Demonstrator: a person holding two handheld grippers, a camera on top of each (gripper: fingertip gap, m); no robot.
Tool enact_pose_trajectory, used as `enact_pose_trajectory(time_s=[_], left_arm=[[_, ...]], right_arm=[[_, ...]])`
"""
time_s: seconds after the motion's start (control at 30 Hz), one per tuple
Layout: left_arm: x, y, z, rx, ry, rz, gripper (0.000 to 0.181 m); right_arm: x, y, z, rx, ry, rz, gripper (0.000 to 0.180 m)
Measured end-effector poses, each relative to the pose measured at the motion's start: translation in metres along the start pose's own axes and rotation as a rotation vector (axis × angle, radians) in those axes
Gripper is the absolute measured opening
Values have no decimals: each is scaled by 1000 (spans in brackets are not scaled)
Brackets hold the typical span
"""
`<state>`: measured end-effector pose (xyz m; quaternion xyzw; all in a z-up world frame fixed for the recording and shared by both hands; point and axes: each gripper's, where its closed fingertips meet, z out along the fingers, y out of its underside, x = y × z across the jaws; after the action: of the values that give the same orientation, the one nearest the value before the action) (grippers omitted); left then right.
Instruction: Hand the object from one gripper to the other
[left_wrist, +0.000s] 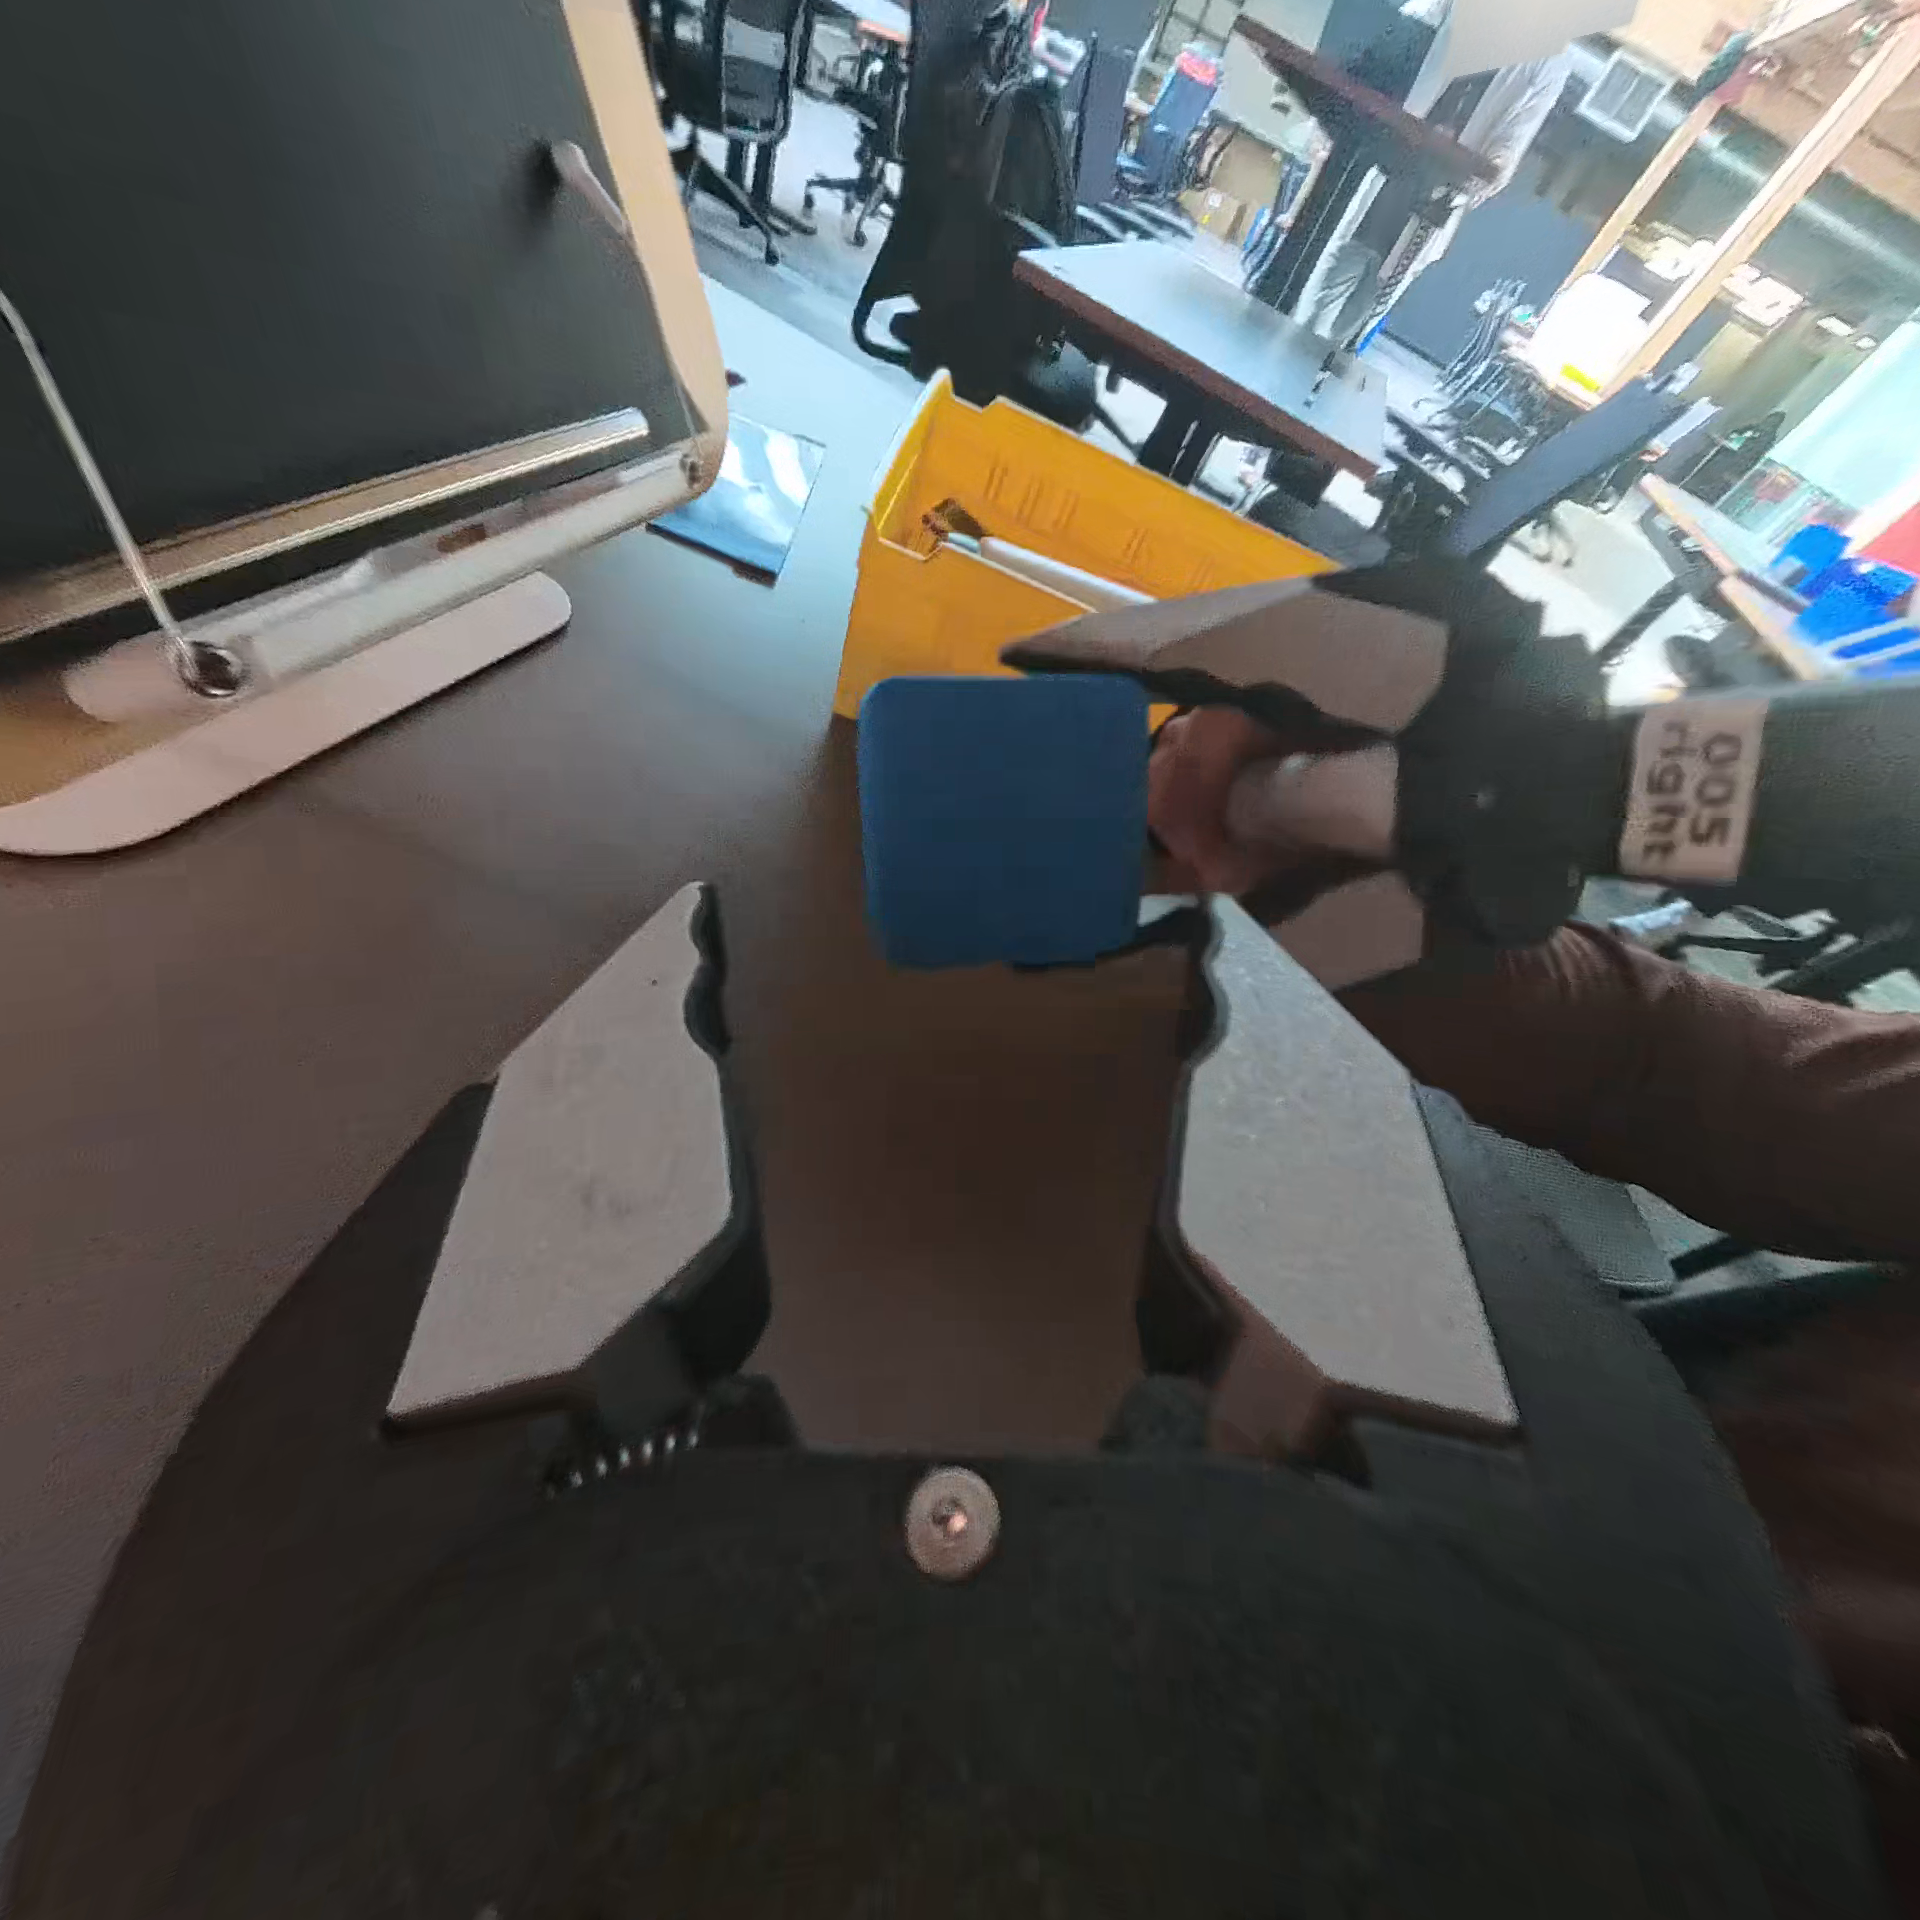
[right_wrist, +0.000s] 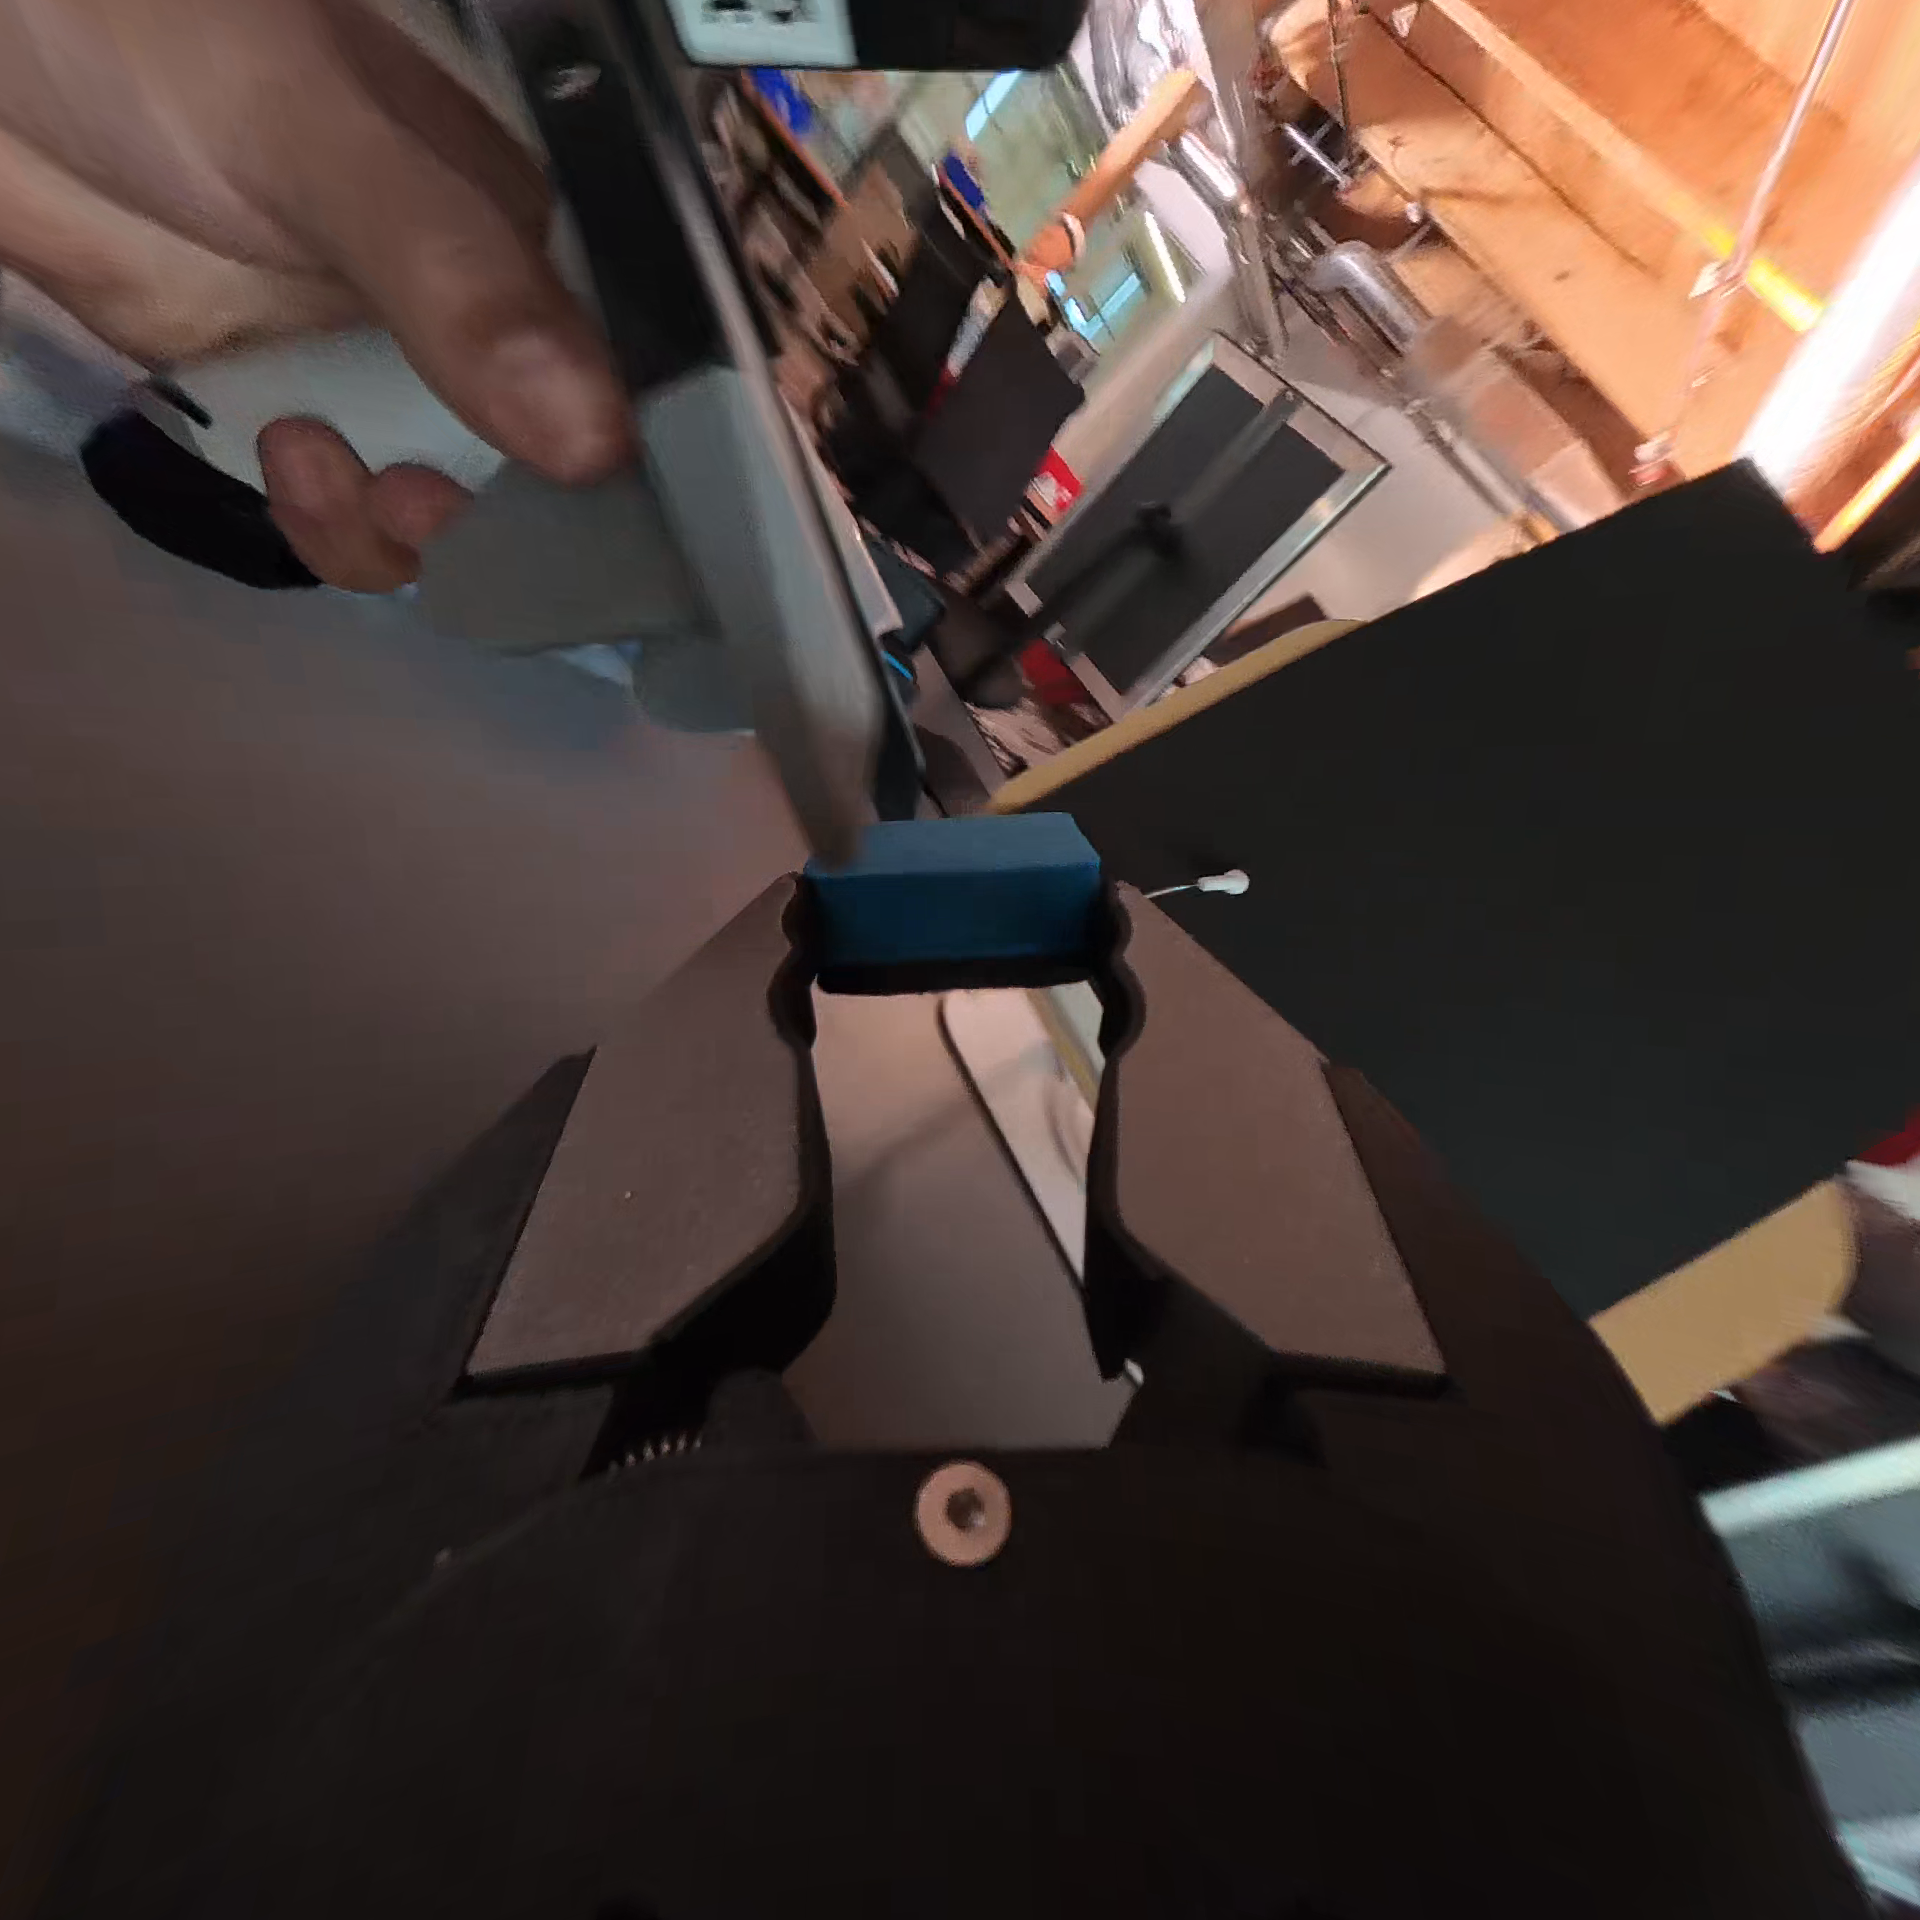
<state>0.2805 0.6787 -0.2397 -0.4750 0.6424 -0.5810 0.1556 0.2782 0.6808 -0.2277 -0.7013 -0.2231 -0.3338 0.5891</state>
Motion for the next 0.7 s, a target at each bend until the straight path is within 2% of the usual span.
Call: enact_pose_trajectory(time_s=[0.17, 0.23, 0.33, 0.37, 0.47, 0.53, 0.63, 0.7], left_arm=[[-2, 3, 12, 10, -12, 113, 56], [-7, 7, 12, 0, -39, 175, 56], [-16, 12, 8, 14, -84, 375, 56], [-17, 14, 7, 25, -83, 425, 56], [-9, 11, -1, 95, -41, 551, 56], [-2, 7, -8, 150, -24, 634, 55], [29, 6, -17, 293, 103, 811, 55], [40, 5, -20, 362, 101, 960, 55]], right_arm=[[-15, 3, 10, -44, 5, -58, 52], [-19, 7, 11, -47, -23, -46, 52], [-27, 10, 9, -19, -123, 3, 49], [-28, 10, 7, 0, -173, 77, 44], [-29, 16, -1, 13, -387, 392, 51], [-25, 15, -5, 46, -509, 613, 74], [-19, -9, -24, 213, -805, 1016, 82], [-14, -21, -33, 310, -983, 1243, 81]])
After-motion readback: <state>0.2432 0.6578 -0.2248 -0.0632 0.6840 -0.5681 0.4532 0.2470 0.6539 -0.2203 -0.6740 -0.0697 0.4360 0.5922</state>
